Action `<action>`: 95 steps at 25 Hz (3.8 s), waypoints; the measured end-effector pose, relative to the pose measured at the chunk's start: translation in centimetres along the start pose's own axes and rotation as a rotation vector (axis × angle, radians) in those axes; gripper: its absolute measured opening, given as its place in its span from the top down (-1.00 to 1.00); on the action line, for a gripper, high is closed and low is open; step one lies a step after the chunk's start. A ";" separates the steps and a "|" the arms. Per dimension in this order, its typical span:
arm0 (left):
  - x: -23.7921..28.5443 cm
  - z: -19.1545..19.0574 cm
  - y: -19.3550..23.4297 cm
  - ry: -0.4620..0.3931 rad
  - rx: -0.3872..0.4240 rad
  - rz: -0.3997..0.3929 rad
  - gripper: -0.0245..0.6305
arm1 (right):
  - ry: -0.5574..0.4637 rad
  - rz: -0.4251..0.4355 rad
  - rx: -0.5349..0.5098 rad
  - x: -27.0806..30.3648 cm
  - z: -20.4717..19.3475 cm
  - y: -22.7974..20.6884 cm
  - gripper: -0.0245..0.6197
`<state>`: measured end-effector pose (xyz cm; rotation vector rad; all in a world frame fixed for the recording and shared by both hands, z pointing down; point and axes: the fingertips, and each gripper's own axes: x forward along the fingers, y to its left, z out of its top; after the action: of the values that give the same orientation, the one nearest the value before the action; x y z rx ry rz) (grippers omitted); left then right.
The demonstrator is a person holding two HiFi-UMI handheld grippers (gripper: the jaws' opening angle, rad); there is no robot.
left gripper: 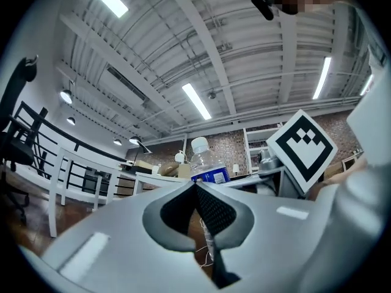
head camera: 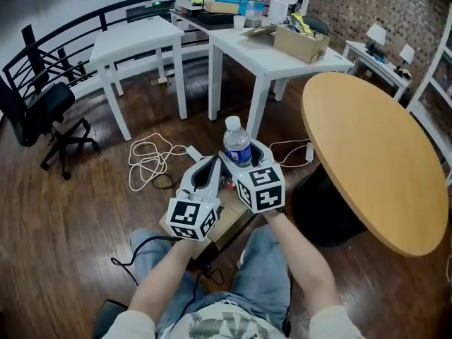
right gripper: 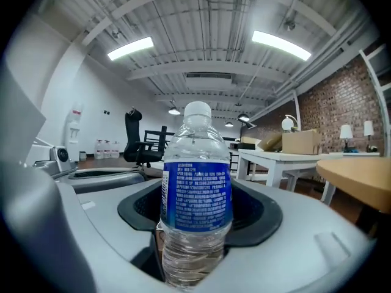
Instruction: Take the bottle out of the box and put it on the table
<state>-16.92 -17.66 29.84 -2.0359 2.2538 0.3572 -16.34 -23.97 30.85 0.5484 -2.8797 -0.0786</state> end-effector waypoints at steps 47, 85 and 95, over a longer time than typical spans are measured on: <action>6.3 7.7 -41.8 -0.090 -0.166 -0.697 0.98 | -0.178 -0.802 0.056 -43.3 7.8 -28.2 0.00; 6.6 4.2 -46.3 -0.013 -0.182 -0.745 0.98 | -0.249 -0.912 0.031 -49.0 5.1 -30.8 -0.13; 5.7 5.0 -45.8 -0.020 -0.185 -0.737 0.98 | -0.287 -0.858 -0.028 -48.7 6.7 -24.9 -0.01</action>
<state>27.27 -26.13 18.47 -2.7326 1.3383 0.5141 35.45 -29.06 12.61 1.8406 -2.6463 -0.3445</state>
